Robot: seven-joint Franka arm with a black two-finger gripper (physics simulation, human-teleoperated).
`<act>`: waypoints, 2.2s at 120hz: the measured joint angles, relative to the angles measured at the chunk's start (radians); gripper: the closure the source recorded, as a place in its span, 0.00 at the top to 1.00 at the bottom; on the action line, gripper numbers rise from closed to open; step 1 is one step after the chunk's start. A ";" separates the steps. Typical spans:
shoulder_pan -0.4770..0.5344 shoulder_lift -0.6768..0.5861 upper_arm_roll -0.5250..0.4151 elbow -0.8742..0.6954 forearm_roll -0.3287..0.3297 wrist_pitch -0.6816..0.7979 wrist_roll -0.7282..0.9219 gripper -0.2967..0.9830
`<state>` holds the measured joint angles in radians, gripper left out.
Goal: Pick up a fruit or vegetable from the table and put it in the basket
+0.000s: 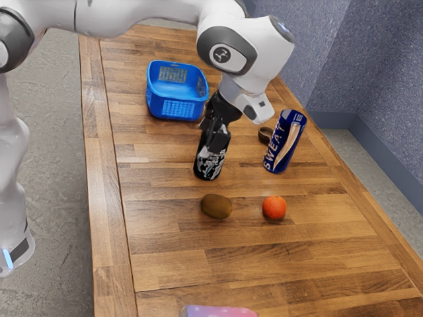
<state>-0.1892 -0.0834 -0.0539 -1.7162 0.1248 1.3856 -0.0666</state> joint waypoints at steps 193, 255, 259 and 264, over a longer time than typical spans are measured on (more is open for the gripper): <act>-0.010 0.004 -0.002 -0.215 -0.203 0.406 0.485 0.77; -0.008 -0.016 0.023 -0.280 -0.214 0.442 0.519 0.77; -0.008 -0.015 0.028 -0.280 -0.214 0.443 0.521 0.77; -0.006 -0.015 0.035 -0.280 -0.214 0.445 0.523 0.77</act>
<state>-0.1951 -0.0981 -0.0191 -1.9960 -0.0892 1.8306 0.4559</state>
